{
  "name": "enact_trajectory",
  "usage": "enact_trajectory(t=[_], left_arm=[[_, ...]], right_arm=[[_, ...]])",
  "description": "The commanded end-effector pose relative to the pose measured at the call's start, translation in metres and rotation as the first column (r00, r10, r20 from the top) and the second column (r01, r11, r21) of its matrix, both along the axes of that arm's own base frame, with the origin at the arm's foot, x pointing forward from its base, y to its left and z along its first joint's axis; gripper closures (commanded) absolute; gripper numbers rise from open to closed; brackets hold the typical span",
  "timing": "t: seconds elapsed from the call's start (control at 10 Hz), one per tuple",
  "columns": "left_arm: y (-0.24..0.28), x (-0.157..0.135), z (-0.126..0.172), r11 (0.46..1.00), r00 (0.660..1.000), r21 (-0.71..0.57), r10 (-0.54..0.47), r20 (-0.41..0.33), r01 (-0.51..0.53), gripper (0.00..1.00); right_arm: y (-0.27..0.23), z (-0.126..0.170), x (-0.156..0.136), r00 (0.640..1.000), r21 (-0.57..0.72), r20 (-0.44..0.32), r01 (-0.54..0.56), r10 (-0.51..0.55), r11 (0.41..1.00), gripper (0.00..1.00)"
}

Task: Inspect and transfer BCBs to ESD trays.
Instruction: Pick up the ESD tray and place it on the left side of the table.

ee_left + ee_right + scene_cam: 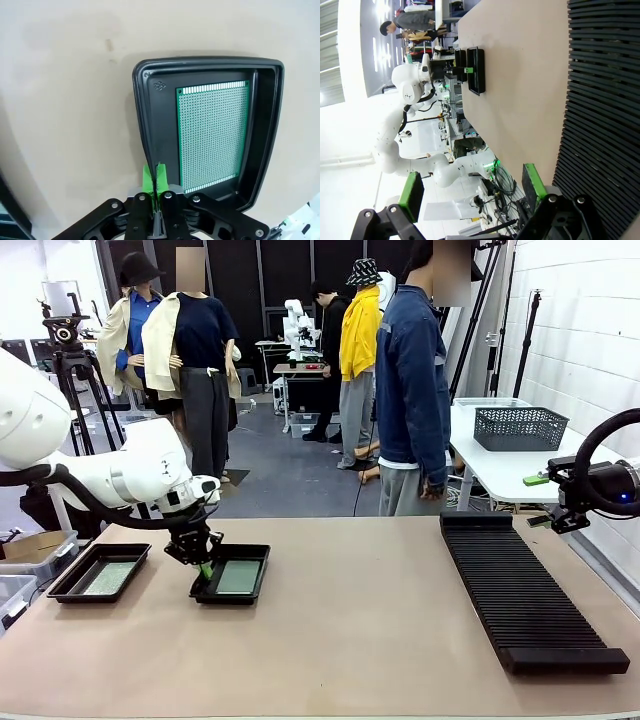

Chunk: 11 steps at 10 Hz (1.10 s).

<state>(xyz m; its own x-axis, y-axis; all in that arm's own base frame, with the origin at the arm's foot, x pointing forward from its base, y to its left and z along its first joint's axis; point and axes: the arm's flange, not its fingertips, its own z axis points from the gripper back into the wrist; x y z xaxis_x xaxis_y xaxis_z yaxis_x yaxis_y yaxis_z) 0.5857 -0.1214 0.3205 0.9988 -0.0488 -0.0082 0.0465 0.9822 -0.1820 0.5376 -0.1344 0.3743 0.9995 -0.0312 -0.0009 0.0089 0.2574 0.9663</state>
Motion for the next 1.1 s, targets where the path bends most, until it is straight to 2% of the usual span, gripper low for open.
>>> enact_trajectory(t=[0.0, 0.3, 1.0], left_arm=[[0.016, -0.009, 0.003, 0.998, 0.999, 0.046, -0.032, 0.001, 0.032, 1.0], [0.043, -0.008, 0.002, 0.995, 1.0, 0.099, -0.001, 0.0, 0.001, 1.0], [0.086, -0.002, 0.005, 0.993, 1.0, 0.12, 0.004, -0.006, -0.003, 1.0]], right_arm=[[0.003, 0.002, -0.002, 1.0, -0.009, -0.01, 0.011, -0.012, 1.0, 0.0], [0.003, 0.002, -0.002, 1.0, -0.009, -0.01, 0.011, -0.012, 1.0, 0.0], [0.003, 0.002, -0.002, 1.0, -0.009, -0.01, 0.011, -0.012, 1.0, 0.0]])
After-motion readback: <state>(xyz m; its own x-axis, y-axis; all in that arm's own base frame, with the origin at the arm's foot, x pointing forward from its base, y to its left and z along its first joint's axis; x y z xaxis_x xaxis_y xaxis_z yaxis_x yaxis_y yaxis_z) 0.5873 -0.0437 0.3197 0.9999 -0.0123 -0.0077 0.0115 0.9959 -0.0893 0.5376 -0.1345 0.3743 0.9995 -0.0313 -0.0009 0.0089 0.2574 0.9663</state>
